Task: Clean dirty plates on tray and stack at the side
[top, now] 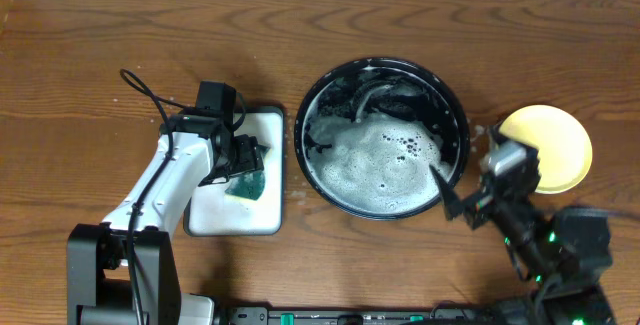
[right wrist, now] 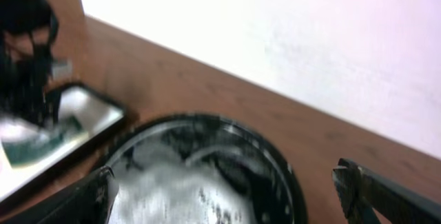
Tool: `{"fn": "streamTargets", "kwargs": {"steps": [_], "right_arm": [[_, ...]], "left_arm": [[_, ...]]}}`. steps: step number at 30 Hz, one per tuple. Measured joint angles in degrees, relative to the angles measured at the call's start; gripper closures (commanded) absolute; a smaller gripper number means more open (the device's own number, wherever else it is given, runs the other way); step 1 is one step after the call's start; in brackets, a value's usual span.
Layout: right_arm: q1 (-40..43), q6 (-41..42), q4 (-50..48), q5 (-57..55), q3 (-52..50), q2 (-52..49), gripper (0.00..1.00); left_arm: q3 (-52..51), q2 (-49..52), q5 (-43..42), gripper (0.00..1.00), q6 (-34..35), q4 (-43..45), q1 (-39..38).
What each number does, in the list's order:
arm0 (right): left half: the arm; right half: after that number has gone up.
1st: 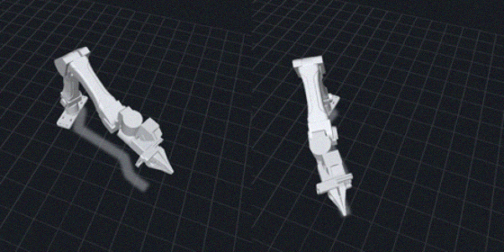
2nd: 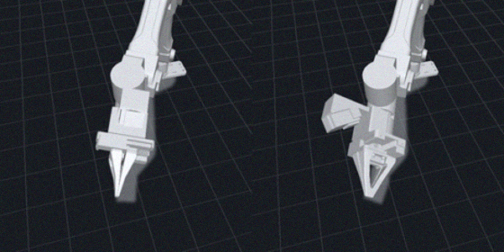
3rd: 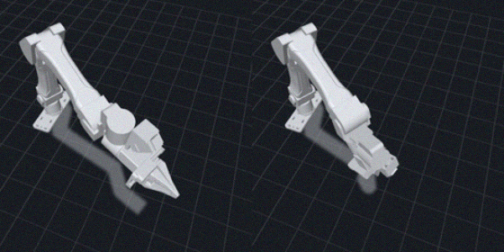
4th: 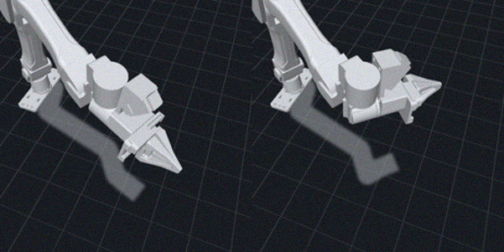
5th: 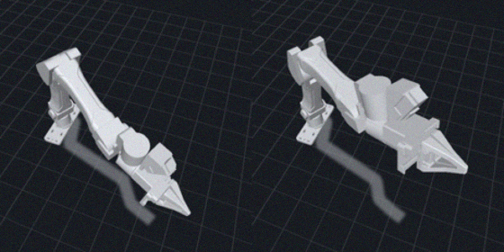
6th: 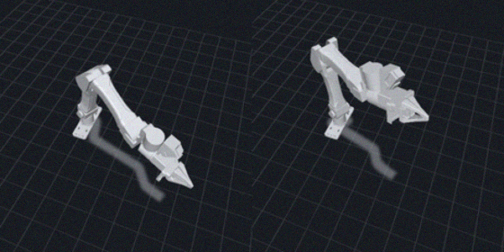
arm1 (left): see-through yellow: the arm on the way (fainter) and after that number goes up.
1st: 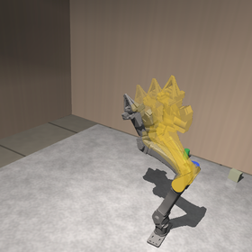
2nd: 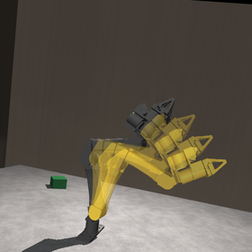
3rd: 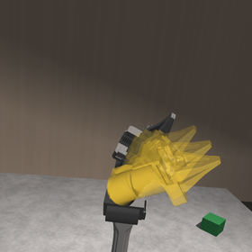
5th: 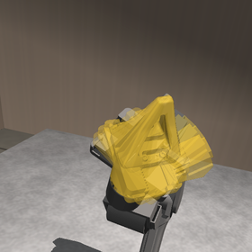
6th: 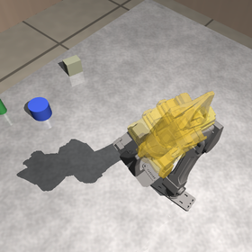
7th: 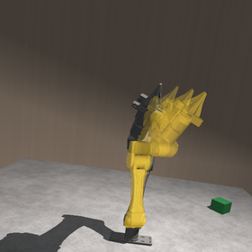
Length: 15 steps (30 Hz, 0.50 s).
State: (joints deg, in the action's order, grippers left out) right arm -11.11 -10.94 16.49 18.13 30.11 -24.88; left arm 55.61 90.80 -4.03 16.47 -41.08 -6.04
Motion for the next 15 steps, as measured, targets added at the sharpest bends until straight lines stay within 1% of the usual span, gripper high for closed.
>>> {"fn": "streamTargets", "kwargs": {"steps": [3,7,15], "right_arm": [[0.44,-0.79,-1.16,-0.07,-7.89,7.08,0.01],[1.09,-1.49,-7.37,-0.68,-17.25,15.69,0.01],[1.27,-1.70,-20.28,-1.31,-28.30,23.61,0.01]], "left_arm": [[0.00,0.00,-0.04,0.19,0.00,0.00,0.00],[0.00,0.00,-0.02,0.19,0.00,0.02,0.00],[0.00,0.00,-0.02,0.19,0.00,-0.02,0.00]]}}
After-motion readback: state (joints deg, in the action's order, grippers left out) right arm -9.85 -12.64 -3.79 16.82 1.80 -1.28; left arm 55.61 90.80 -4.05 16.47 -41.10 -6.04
